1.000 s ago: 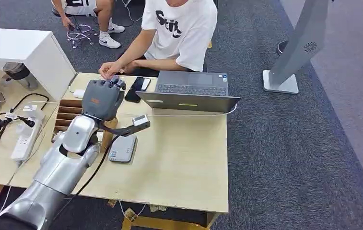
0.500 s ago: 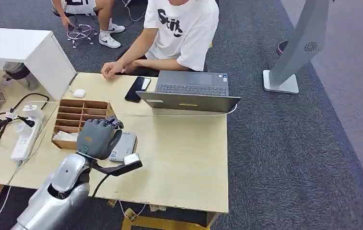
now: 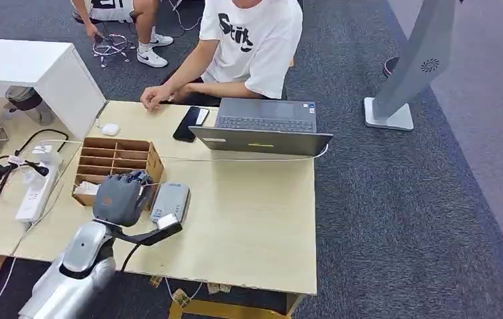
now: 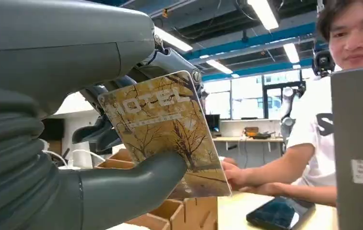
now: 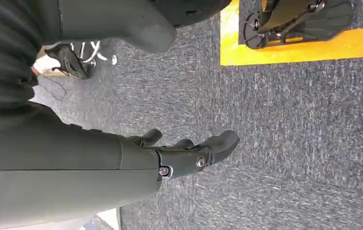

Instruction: Pass the card to the sensor for recognition and then transmit it.

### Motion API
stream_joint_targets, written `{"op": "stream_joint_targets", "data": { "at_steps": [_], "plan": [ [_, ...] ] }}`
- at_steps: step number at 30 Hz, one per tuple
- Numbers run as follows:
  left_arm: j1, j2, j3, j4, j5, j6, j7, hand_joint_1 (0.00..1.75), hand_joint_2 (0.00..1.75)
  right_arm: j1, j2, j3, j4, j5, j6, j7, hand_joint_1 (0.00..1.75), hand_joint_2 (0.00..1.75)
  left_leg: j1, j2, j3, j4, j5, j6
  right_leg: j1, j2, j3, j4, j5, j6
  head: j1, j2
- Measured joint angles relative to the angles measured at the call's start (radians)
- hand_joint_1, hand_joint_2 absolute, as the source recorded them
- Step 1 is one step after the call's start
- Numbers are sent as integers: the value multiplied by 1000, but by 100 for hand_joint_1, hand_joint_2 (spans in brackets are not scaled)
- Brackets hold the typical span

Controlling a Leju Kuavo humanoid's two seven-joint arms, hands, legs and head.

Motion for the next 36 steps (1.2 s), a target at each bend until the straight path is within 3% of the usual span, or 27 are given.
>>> {"op": "stream_joint_targets", "data": {
  "at_steps": [11, 20, 26, 36],
  "plan": [
    [-82, -43, 0, 172, -61, 72, -42, 175, 175, -3, 0, 0, 0, 23, 11, 12, 0, 175, 0, 0, 0, 0, 0, 0, 0, 0, 0, 0, 0, 0, 0, 0],
    [-127, -90, -5, 270, -69, 74, -60, 175, 175, -5, 0, 0, 0, 35, 16, 10, 0, 175, 0, 0, 0, 0, 0, 0, 0, 0, 0, 0, 0, 0, 0, 0],
    [-143, -121, -17, 331, -61, 46, -58, 175, 175, -5, 0, 0, 0, 37, 18, 5, 0, 175, 0, 0, 0, 0, 0, 0, 0, 0, 0, 0, 0, 0, 0, 0],
    [-149, -140, -50, 424, -78, -28, 5, 175, 175, -5, 0, -2, 0, 44, 18, 13, 0, 175, 0, 0, 0, 0, 0, 0, 0, 0, -1, 0, 0, 0, 0, 0]
  ]
}}
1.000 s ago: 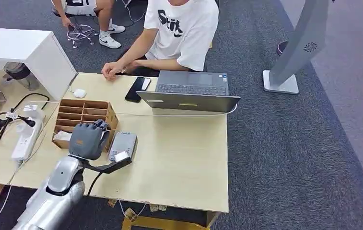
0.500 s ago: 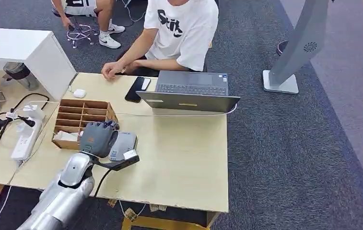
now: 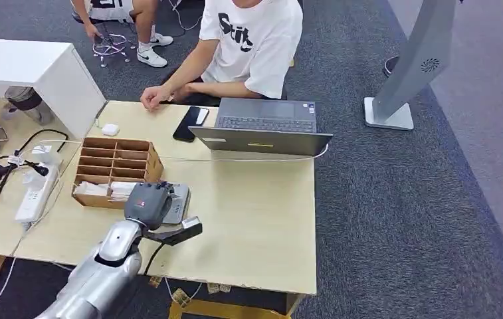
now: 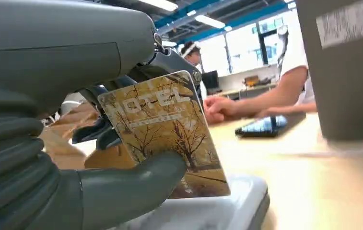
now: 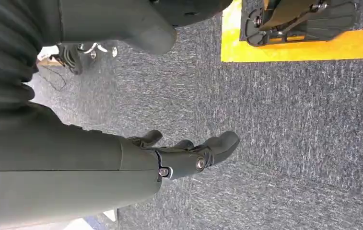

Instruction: Pass the card to the sensor for recognition and then transmit it.

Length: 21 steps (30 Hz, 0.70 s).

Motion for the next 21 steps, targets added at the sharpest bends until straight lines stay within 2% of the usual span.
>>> {"op": "stream_joint_targets", "data": {
  "at_steps": [4, 11, 17, 21],
  "plan": [
    [-18, -5, -5, 16, -4, -47, 21, 175, 175, 0, 0, -6, 0, 2, 0, 2, 0, 175, 0, 0, 0, 0, 0, 0, 0, 0, 1, 0, 0, 0, 0, 0],
    [-30, -5, -19, 24, -20, -66, 50, 175, 175, 0, 0, -15, 0, 6, 6, 0, 0, 175, 0, -1, 1, 0, 1, 0, 0, 0, 2, 0, 0, 0, 0, 0],
    [-35, -4, -20, 25, -18, -53, 54, 175, 175, 0, 0, -16, 0, 12, 6, -4, 0, 175, 0, -1, 1, 0, 1, 0, 0, 0, 2, 0, 0, 0, 0, 0],
    [-38, -3, -20, 10, 31, -26, 33, 175, 175, 0, 0, -17, 0, 17, 3, 0, 0, 175, 0, 0, 1, 0, 1, 0, 0, 0, 1, 0, 1, 0, 0, 0]
  ]
}}
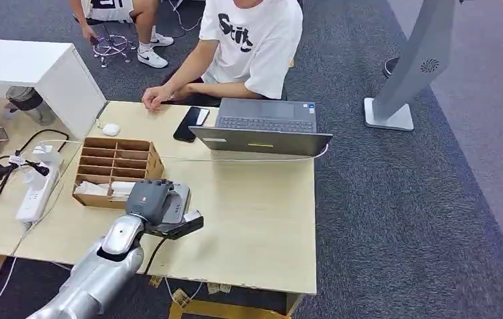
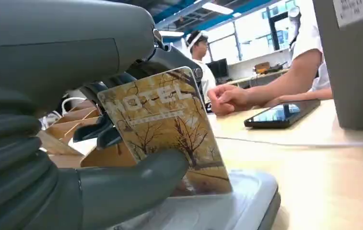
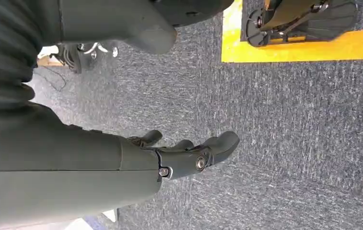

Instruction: Pass the card to the sensor for recognition and then transmit it.

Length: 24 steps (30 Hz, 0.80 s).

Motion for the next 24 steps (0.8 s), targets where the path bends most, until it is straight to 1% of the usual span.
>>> {"op": "stream_joint_targets", "data": {
  "at_steps": [3, 5, 9, 13, 16, 19, 24],
  "plan": [
    [-15, 11, 0, -64, 48, 11, -18, 175, 175, 0, 0, -2, 0, 11, -4, 2, 0, 175, 0, 0, 0, 0, 0, 0, 0, 0, 0, 0, 0, 0, 0, 0],
    [-43, 21, 2, -119, 74, 11, -26, 175, 175, 0, 0, -3, 0, 16, -8, 3, 0, 175, 0, 0, -1, 0, 0, 0, 0, 0, 0, 0, 0, 0, 0, 0],
    [-100, 38, 14, -212, 98, 6, -33, 175, 175, 0, 0, -5, 0, 26, -9, -2, 0, 175, 0, 0, -1, 0, 0, 0, 0, -1, 0, 0, 1, 0, 0, 0],
    [-170, 56, 19, -275, 108, -1, -35, 175, 175, -1, 0, -5, 0, 36, -8, -2, 0, 175, 0, 0, -1, 0, 0, 0, 0, -1, 0, 0, 1, 0, 0, 0],
    [-215, 70, 20, -300, 76, 10, -28, 175, 175, -1, 0, -5, 0, 44, -8, -2, 0, 175, 0, 0, -1, 0, 0, 0, 0, -1, 0, 0, 1, 0, 0, 0],
    [-259, 85, 21, -302, 42, 18, -13, 175, 175, -2, 0, -5, 0, 52, -9, 6, 0, 175, 0, 0, -1, 0, 0, 0, 0, -1, 0, 0, 1, 0, 0, 0],
    [-299, 91, 26, -301, 22, 26, -12, 175, 175, -4, 0, -6, 0, 55, -10, 8, 0, 175, 0, 0, -1, 0, 0, 0, 0, -1, 0, 0, 1, 0, 0, 0]
  ]
}}
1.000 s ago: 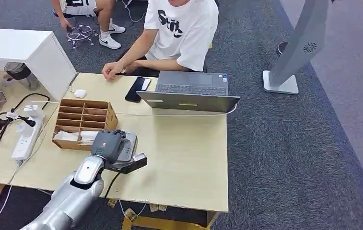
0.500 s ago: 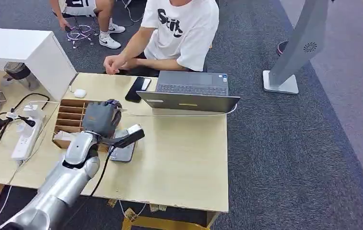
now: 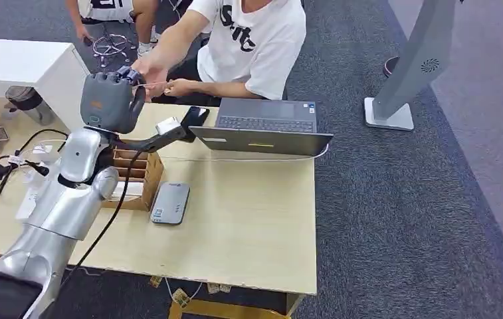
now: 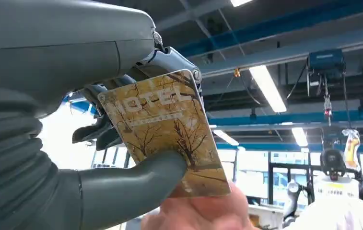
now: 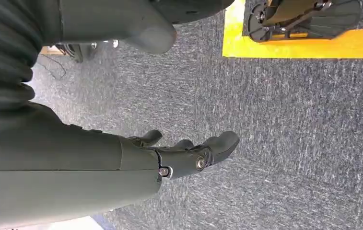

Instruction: Pass the card to the sensor for recognition and then transmit it.

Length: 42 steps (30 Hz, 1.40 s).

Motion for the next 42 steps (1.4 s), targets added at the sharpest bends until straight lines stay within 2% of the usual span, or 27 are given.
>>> {"op": "stream_joint_targets", "data": {
  "at_steps": [5, 6, 7, 9, 12, 20, 22, 23, 26, 28, 30, 33, 35, 39, 42],
  "plan": [
    [0, -4, 0, 1, -16, 35, 2, 175, 175, -1, 0, -2, 0, 3, 0, 0, 0, 175, 0, 0, 0, 0, 0, 0, 0, 0, 0, 0, 0, 0, 0, 0],
    [2, -5, 0, 1, -19, 39, 3, 152, 175, -1, 0, -2, 0, 3, 0, 0, 0, 175, 0, 0, 0, 0, 0, 0, 0, 0, 0, 0, 0, 0, 0, 0],
    [4, -6, 0, 2, -19, 48, 6, 7, 175, -2, 0, -3, 0, 3, 0, 0, 0, 175, 0, 0, 0, 0, 0, 0, 0, 0, 0, 0, 0, 0, 0, 0],
    [9, -12, 0, 2, -19, 61, 8, 0, 175, -2, 0, -8, 0, 5, 0, 0, 0, 175, 0, 0, 0, 0, 0, 0, 0, 0, 0, 0, 0, 0, 0, 0],
    [21, -20, 0, 1, -24, 83, 8, 0, 175, -2, 0, -10, 0, 5, 0, -4, 0, 175, 0, 0, 0, 0, 0, 0, 0, 0, 0, 0, 0, 0, 0, 0],
    [32, -24, 0, 1, -21, 88, 8, 0, 175, -2, 0, -15, 0, 5, 0, -7, 0, 175, 0, 0, 0, 0, 0, 0, 0, 0, 0, 0, 0, 0, 0, 0],
    [74, -34, 0, -33, 31, 115, -4, 0, 175, -2, 0, -24, 0, 4, -2, -7, 0, 175, 0, 0, 0, 0, 0, 0, 0, 0, 0, 0, 0, 0, 0, 0],
    [118, -38, 4, -90, 172, 58, -46, 0, 175, -2, 0, -35, 0, 2, -3, -7, 0, 175, 0, 0, 0, 0, 0, 0, 0, 0, 0, 0, 0, 0, 0, 0],
    [159, -34, 17, -157, 366, -67, -85, 0, 175, -1, 0, -48, 0, -7, -3, -7, 0, 175, 0, 0, -1, 0, 0, 0, 0, 0, 0, 0, 0, 0, 0, 0],
    [182, -25, 27, -189, 416, -122, -85, 0, 175, 0, 0, -54, 0, -9, -4, -9, 0, 175, 0, 0, -1, 0, 0, 0, 0, 0, 0, 0, 0, 0, 0, 0],
    [208, -2, 40, -232, 459, -213, -82, 0, 175, 1, 0, -66, 0, -14, -3, -13, 0, 175, 0, 0, -1, 0, 0, 0, 0, 0, -1, 0, 0, 0, 0, 0],
    [245, 66, 62, -293, 575, -408, -74, 0, 175, 4, 0, -84, 0, -21, -3, -14, 0, 175, 0, 1, -1, 0, 0, 0, 0, 1, -1, 0, 0, 0, 0, 0],
    [271, 108, 78, -324, 626, -490, -69, 0, 175, 8, 0, -97, 0, -27, -4, -16, 0, 175, 1, 1, -1, -1, 0, 0, 1, 1, -2, 0, 0, 0, 0, 0],
    [344, 234, 115, -397, 676, -596, -50, 0, 175, 10, 0, -124, 0, -30, -5, -25, 0, 175, 1, 4, -2, -1, -1, -1, 1, 3, -2, 1, -1, -1, -1, 0],
    [424, 328, 158, -452, 675, -615, -39, 0, 175, 14, 0, -142, 0, -32, -10, -28, 0, 175, 1, 4, -2, -1, -1, -1, 1, 4, -3, 1, -1, -1, 0, 0]
  ]
}}
